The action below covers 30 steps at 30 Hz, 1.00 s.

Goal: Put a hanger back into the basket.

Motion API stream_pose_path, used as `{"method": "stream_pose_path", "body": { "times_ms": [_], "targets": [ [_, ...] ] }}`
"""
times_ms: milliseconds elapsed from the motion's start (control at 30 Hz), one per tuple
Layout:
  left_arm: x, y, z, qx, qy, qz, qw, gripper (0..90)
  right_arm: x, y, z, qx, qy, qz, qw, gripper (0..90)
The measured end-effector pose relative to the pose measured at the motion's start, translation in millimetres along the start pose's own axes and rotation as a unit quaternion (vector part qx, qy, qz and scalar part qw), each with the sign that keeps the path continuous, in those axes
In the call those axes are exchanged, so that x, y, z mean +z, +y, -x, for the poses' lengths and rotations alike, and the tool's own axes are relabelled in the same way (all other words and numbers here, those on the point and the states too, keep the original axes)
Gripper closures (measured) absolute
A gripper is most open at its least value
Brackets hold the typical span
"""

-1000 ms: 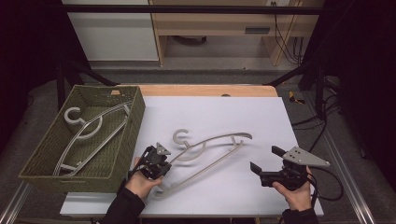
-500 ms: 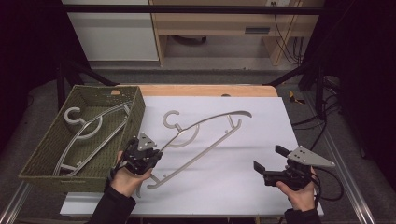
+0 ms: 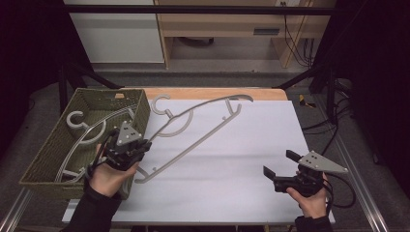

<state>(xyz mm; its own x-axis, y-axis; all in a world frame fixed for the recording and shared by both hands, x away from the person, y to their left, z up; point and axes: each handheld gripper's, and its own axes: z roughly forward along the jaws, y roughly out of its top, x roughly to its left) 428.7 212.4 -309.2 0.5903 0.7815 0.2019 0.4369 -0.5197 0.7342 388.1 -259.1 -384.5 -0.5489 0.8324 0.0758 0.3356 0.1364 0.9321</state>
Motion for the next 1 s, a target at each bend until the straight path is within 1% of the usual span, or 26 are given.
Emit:
{"method": "stream_pose_path", "body": {
  "times_ms": [33,167,200,300,433,467,500,533,567,600,733,800,1000],
  "targets": [
    [-3.6,1.6,-3.2,0.004,0.006,-0.001,1.0,82.2,-0.1,0.1,0.0,0.003,-0.001,0.001,1.0,2.6],
    [-16.6,7.6,-15.7,0.006,0.025,0.003,0.9997,82.2,-0.2,-0.3,1.4,0.003,-0.003,0.001,1.0,2.6],
    [-20.7,9.1,-19.7,0.005,0.031,0.006,0.9995,82.2,0.0,-0.3,1.3,0.005,-0.002,0.0,1.0,2.6],
    [-29.6,11.2,-30.2,0.0,0.046,0.015,0.9988,82.2,0.4,-0.5,0.7,0.0,-0.002,-0.003,1.0,2.5],
    [-38.9,10.6,-47.5,-0.009,0.06,0.019,0.998,82.2,0.9,0.5,-0.8,0.0,-0.003,-0.001,1.0,2.6],
    [-39.8,10.4,-52.7,-0.009,0.064,0.027,0.9976,82.2,0.9,0.7,-1.0,0.0,-0.003,-0.001,1.0,2.5],
    [-41.2,9.8,-57.3,-0.012,0.067,0.024,0.9974,82.2,1.0,0.8,-1.0,0.0,-0.002,-0.001,1.0,2.6],
    [-42.4,8.8,-61.3,-0.019,0.071,0.022,0.9971,82.2,1.0,0.8,-0.7,-0.001,-0.002,-0.001,1.0,2.5],
    [-43.8,7.9,-66.0,-0.023,0.079,0.022,0.9964,82.2,1.2,0.7,-0.7,-0.001,-0.002,-0.002,1.0,2.6],
    [-44.9,6.7,-70.5,-0.024,0.083,0.021,0.996,82.2,1.2,0.5,-0.6,0.0,-0.002,-0.002,1.0,2.6],
    [-46.6,0.3,-89.1,-0.036,0.091,0.026,0.9948,82.2,1.7,0.6,-0.7,0.0,-0.001,-0.003,1.0,2.5],
    [-45.8,-3.0,-97.7,-0.04,0.096,0.023,0.9942,82.2,1.9,0.6,-0.7,0.001,-0.002,-0.002,1.0,2.6],
    [-43.1,-13.8,-117.7,-0.041,0.111,0.011,0.9929,82.2,2.0,0.6,-0.7,0.0,-0.002,-0.003,1.0,2.6]
  ]
}}
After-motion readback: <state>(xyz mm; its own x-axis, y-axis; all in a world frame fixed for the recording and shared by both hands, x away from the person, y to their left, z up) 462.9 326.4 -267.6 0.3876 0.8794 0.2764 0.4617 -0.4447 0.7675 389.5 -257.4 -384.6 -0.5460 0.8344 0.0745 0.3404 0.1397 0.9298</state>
